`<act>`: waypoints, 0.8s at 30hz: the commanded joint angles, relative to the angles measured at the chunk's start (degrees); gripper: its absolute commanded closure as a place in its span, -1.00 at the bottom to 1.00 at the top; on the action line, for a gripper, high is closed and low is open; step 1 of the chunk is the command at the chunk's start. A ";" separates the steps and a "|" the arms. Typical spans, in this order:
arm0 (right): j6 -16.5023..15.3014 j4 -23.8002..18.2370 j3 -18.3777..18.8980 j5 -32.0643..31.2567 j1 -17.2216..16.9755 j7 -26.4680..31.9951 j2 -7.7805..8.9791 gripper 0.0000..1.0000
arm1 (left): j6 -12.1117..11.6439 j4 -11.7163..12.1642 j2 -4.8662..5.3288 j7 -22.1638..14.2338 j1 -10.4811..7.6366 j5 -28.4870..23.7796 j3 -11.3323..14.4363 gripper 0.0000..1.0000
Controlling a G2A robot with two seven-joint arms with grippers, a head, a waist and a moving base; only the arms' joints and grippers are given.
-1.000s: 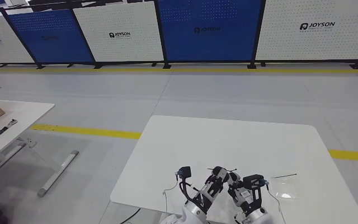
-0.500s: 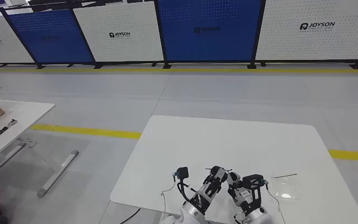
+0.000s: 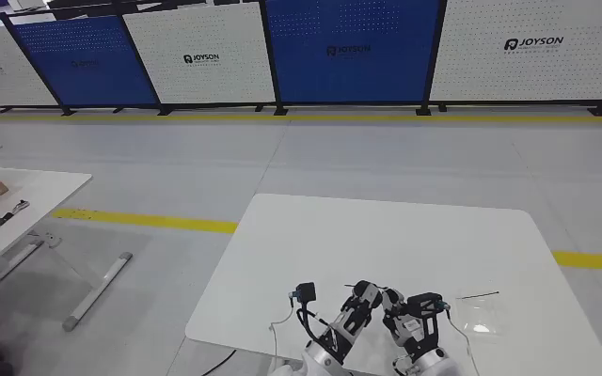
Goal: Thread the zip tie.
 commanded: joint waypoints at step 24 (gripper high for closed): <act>-3.89 -1.02 2.01 4.10 -1.59 -2.00 0.44 -1.00 | 4.63 3.16 -1.21 6.22 -2.70 0.64 0.89 1.00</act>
